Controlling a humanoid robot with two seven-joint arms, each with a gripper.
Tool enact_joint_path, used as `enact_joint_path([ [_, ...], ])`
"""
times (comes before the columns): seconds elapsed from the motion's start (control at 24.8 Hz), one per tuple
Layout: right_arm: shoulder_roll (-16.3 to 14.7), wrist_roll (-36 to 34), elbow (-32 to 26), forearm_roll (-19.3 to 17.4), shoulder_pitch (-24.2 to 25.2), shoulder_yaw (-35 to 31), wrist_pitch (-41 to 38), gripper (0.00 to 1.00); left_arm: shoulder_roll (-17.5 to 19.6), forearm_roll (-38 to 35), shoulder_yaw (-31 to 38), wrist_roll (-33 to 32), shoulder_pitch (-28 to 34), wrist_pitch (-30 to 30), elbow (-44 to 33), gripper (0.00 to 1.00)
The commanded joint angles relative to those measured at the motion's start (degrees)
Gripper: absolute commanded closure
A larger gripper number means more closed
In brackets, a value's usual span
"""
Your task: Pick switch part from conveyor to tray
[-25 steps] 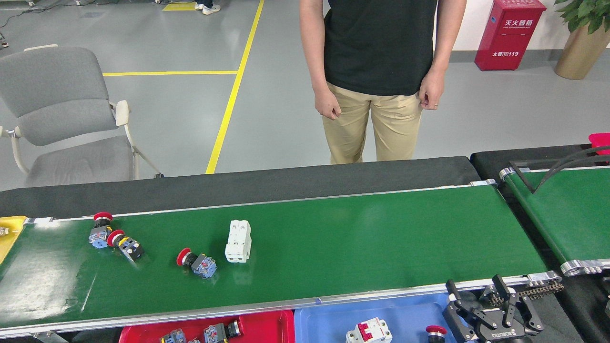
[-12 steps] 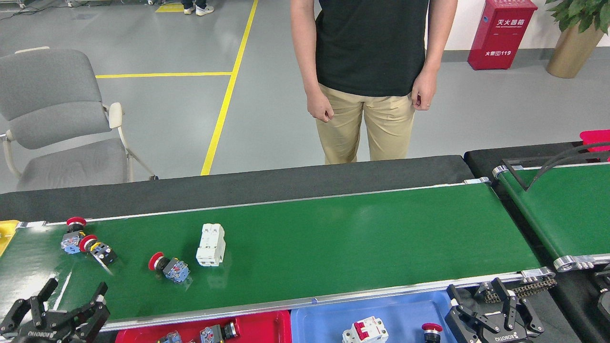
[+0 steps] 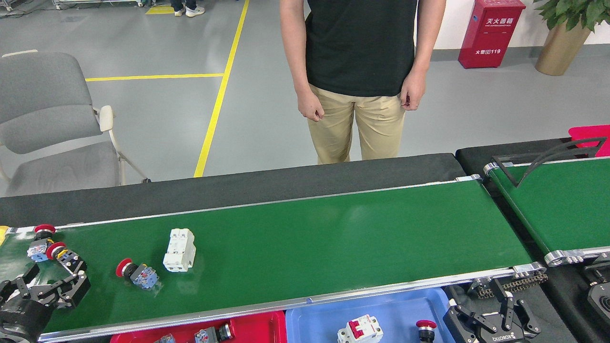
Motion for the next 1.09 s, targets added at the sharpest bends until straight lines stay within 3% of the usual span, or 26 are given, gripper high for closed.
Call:
enact_joint_path([
  [0.0, 0.0, -0.4, 0.2, -0.1, -1.5, -0.1, -0.2, 0.02, 1.5, 0.0, -1.3, 0.2, -3.0, 1.0, 2.7, 0.0],
  [0.08, -0.1, -0.4, 1.4, -0.1, -3.4, -0.1, -0.3, 0.02, 2.0, 0.2, -2.2, 0.3, -4.3, 1.8, 6.1, 0.03],
  [0.12, -0.1, -0.4, 2.1, -0.1, -4.2, 0.0, -0.3, 0.02, 2.1, 0.2, -2.3, 0.4, -4.3, 3.0, 6.8, 0.12],
  [0.16, -0.1, -0.4, 2.5, -0.1, -4.6, 0.0, -0.4, 0.02, 2.1, 0.2, -2.4, 0.5, -4.3, 4.1, 6.8, 0.3],
  [0.2, -0.1, -0.3, 2.5, -0.1, -4.6, 0.0, -0.4, 0.02, 2.0, 0.5, -2.9, 0.5, -4.2, 4.4, 6.8, 0.57],
  [0.24, -0.1, -0.3, 2.5, -0.1, -4.6, 0.0, -0.4, 0.02, 1.9, 0.7, -3.0, 0.5, -4.2, 4.4, 6.8, 0.71],
  [0.32, 0.0, -0.3, 2.5, -0.1, -4.6, 0.0, -0.3, 0.02, 1.4, 1.4, -3.1, 0.6, -4.2, 4.6, 6.6, 0.82],
  [0.53, 0.1, -0.3, 2.4, -0.1, -4.3, 0.0, 0.0, 0.02, 0.2, 1.9, -3.1, 1.0, -2.2, 3.7, 4.3, 0.93],
  [0.77, 0.1, -0.3, 2.5, 0.0, -4.0, -0.1, 0.3, 0.02, -2.2, 2.7, -2.9, 1.0, 0.2, -1.4, -4.5, 0.95],
  [0.93, 0.2, -0.3, 2.5, -0.1, -3.9, -0.6, 0.4, 0.02, -2.7, 2.8, -3.1, 1.0, 4.0, -2.1, -15.7, 0.94],
  [1.05, 0.1, -0.5, 2.5, -0.1, -3.7, -0.6, 0.3, 0.02, -4.5, 2.7, -2.9, 0.9, 11.0, -7.9, -24.1, 0.93],
])
